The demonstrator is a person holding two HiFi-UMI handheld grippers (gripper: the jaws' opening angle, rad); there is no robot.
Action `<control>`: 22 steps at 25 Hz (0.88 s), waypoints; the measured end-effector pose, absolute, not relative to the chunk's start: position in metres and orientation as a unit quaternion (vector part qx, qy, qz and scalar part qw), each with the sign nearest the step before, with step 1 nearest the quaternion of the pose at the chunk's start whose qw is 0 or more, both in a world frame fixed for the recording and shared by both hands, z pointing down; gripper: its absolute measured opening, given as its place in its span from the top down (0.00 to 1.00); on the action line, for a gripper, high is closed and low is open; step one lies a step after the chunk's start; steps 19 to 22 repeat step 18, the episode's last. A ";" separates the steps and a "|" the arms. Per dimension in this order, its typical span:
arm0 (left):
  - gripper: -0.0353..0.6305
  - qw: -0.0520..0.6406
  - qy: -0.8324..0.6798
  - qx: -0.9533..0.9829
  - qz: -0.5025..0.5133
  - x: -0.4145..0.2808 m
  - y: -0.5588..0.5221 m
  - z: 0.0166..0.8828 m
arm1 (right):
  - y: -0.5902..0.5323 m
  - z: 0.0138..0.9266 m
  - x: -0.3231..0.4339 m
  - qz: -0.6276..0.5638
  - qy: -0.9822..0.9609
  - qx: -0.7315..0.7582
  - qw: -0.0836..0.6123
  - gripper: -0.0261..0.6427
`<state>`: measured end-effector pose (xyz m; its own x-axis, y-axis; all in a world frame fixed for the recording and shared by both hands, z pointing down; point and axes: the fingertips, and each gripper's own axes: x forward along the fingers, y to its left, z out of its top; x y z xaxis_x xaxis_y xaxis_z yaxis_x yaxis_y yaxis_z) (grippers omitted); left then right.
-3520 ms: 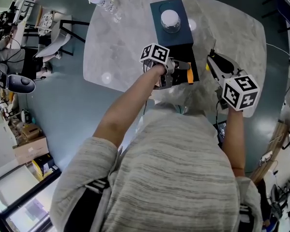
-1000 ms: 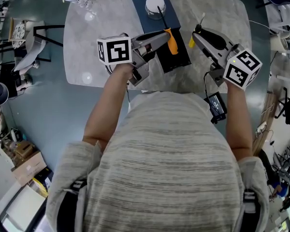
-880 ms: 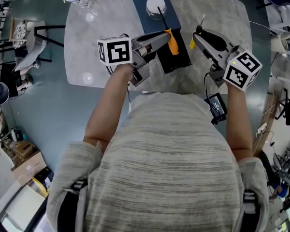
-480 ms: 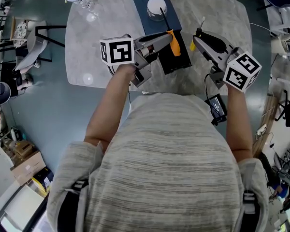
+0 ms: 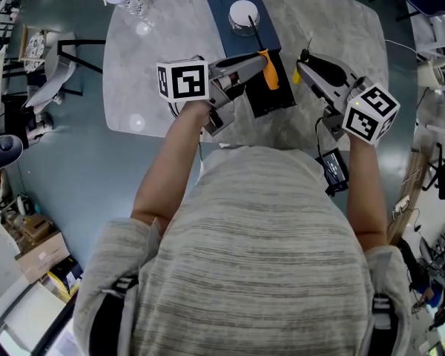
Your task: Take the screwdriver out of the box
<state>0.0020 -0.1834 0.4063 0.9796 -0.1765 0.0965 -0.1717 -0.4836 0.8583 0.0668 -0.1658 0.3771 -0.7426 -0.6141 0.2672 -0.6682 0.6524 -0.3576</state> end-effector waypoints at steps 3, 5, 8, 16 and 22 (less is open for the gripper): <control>0.84 0.498 -0.101 0.861 -0.003 0.002 -0.183 0.406 | -0.166 0.378 0.067 0.222 -0.906 0.354 0.061 0.85; 0.84 0.498 -0.101 0.861 -0.003 0.002 -0.183 0.406 | -0.165 0.379 0.066 0.222 -0.908 0.350 0.064 0.85; 0.84 0.498 -0.101 0.861 -0.001 0.002 -0.182 0.406 | -0.165 0.380 0.066 0.224 -0.908 0.348 0.066 0.85; 0.84 0.500 -0.105 0.860 0.001 -0.001 -0.182 0.407 | -0.165 0.379 0.061 0.223 -0.910 0.341 0.070 0.85; 0.84 0.500 -0.107 0.859 0.001 -0.001 -0.182 0.408 | -0.165 0.379 0.061 0.223 -0.911 0.338 0.072 0.85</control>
